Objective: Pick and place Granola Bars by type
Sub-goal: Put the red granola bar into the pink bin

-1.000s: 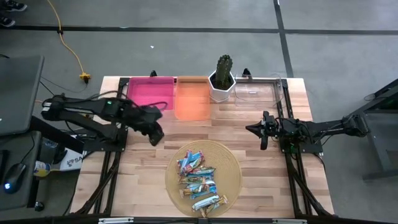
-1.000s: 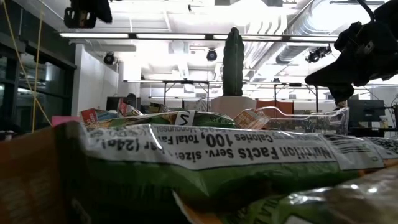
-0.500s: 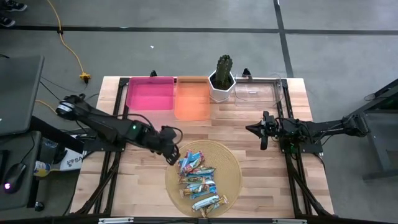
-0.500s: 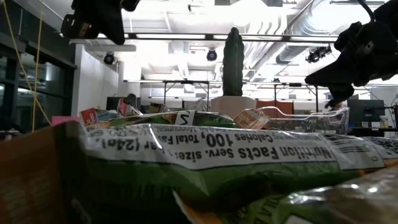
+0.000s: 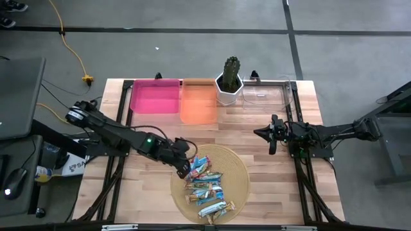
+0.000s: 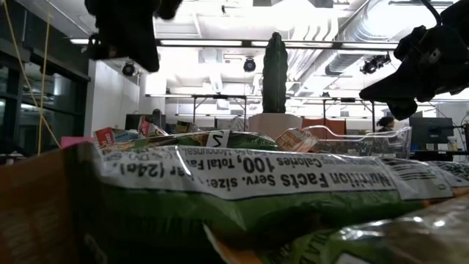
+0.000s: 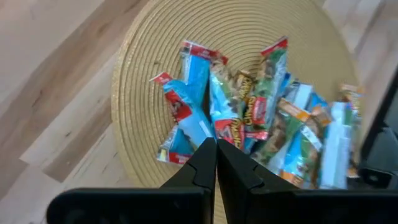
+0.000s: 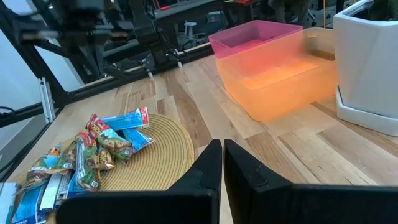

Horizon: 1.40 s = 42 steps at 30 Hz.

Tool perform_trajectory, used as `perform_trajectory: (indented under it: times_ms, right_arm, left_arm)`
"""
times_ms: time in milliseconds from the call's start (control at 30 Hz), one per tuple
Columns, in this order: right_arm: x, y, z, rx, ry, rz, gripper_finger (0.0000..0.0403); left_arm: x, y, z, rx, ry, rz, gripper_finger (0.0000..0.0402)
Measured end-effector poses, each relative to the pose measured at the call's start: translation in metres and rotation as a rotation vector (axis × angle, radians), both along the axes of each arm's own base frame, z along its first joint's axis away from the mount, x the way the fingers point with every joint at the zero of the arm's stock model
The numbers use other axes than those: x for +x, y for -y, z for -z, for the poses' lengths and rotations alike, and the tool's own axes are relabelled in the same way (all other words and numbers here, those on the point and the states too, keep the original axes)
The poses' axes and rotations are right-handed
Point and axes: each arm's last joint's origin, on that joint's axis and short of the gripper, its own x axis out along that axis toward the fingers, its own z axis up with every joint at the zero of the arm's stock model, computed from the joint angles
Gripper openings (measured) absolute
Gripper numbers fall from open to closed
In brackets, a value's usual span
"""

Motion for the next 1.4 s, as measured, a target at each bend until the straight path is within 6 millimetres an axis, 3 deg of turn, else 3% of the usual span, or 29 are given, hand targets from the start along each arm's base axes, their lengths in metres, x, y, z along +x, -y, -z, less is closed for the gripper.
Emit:
perform_trajectory:
  times_ms: [267,600,767,967,1400]
  right_arm:
    - [0.000,0.000,0.000,0.000,-0.001,0.000,0.0000]
    - [0.000,0.000,0.000,-0.001,-0.001,0.000,0.0000]
    - [0.000,0.000,0.000,-0.001,0.000,0.000,0.0000]
    - [0.000,0.000,0.000,-0.001,-0.005,-0.001,0.0000]
    - [0.001,0.000,0.002,-0.001,-0.024,0.000,0.0000]
  left_arm:
    - [0.015,0.000,0.030,-0.088,-0.108,-0.131,0.0033]
    - [0.029,-0.018,0.027,-0.136,-0.029,-0.184,0.0186]
    - [0.036,-0.027,0.038,-0.147,-0.079,-0.158,0.0237]
    - [0.046,-0.036,0.050,-0.167,-0.096,-0.150,0.0250]
    - [0.042,-0.044,0.061,-0.165,-0.127,-0.182,0.0250]
